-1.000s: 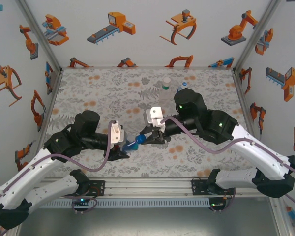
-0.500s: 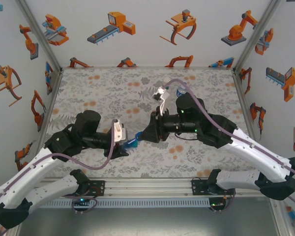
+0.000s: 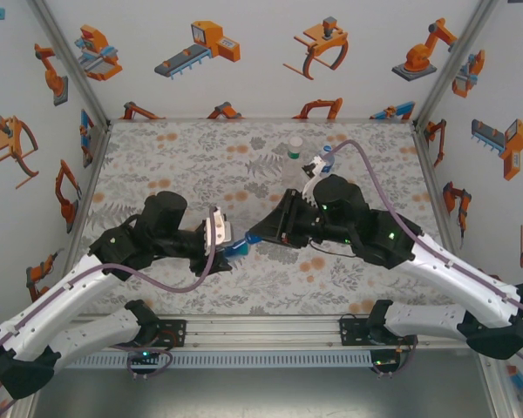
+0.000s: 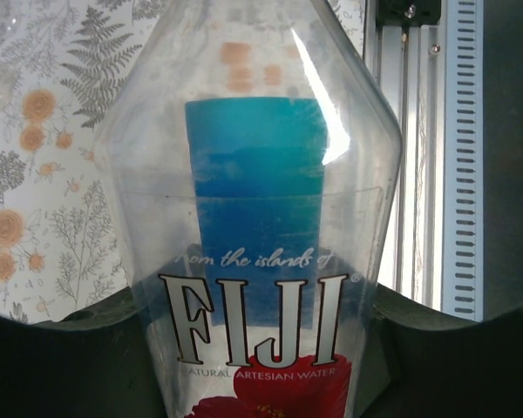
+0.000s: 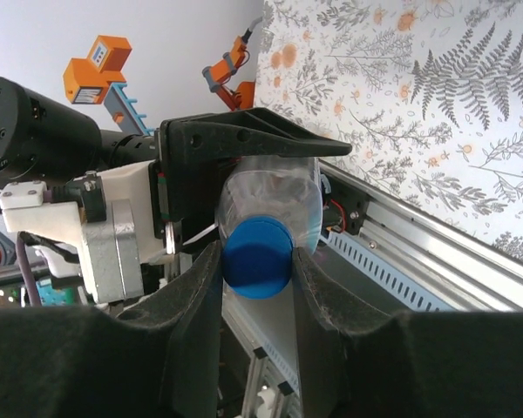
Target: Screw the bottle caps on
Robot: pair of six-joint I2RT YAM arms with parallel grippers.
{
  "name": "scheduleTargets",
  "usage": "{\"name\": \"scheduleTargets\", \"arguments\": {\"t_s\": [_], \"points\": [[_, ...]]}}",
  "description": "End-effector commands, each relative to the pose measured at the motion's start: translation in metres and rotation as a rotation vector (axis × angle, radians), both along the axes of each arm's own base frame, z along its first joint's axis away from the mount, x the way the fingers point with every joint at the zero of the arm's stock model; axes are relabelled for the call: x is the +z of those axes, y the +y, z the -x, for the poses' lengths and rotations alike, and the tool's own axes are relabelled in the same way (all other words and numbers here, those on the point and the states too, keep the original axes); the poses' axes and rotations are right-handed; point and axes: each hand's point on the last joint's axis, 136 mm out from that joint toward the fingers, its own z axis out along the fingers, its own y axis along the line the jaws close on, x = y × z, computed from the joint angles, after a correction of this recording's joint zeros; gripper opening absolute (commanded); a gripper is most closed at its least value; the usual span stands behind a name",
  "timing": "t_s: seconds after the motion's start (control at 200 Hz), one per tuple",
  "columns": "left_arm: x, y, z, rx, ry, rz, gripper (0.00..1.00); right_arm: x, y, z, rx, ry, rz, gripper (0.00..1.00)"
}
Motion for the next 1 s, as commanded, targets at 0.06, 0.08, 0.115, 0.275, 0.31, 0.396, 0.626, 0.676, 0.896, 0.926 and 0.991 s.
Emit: {"name": "scheduleTargets", "arguments": {"t_s": [0.06,0.08,0.115,0.275,0.31,0.396,0.626,0.676,0.896,0.926,0.991], "points": [[0.024,-0.005,0.006,-0.048,-0.038,0.073,0.02,0.048,-0.005,0.002,0.104,-0.335,0.022,0.50],[0.024,-0.005,0.007,-0.050,-0.038,0.075,0.02,0.051,-0.006,0.002,0.120,-0.380,0.033,0.51],[0.024,-0.004,0.008,-0.051,-0.037,0.077,0.02,0.056,-0.007,0.004,0.148,-0.452,0.049,0.53],[0.026,-0.003,0.014,-0.069,-0.030,0.088,0.02,0.079,-0.006,0.022,0.363,-0.866,0.131,0.58],[0.027,-0.003,0.015,-0.076,-0.030,0.093,0.02,0.082,-0.005,0.027,0.420,-0.947,0.146,0.58],[0.030,-0.002,0.019,-0.093,-0.029,0.103,0.02,0.087,-0.003,0.043,0.562,-1.130,0.176,0.59],[0.036,-0.002,0.027,-0.130,-0.013,0.121,0.02,0.081,-0.001,0.085,0.918,-1.452,0.162,0.59],[0.037,-0.002,0.029,-0.139,-0.006,0.125,0.02,0.080,0.000,0.090,0.965,-1.482,0.151,0.59],[0.038,0.000,0.032,-0.144,-0.002,0.128,0.02,0.076,0.011,0.093,1.018,-1.517,0.112,0.55],[0.038,0.000,0.033,-0.144,-0.001,0.128,0.02,0.075,0.013,0.092,1.023,-1.514,0.109,0.55],[0.039,0.000,0.034,-0.147,0.003,0.129,0.02,0.073,0.016,0.093,1.034,-1.509,0.098,0.53]]}}
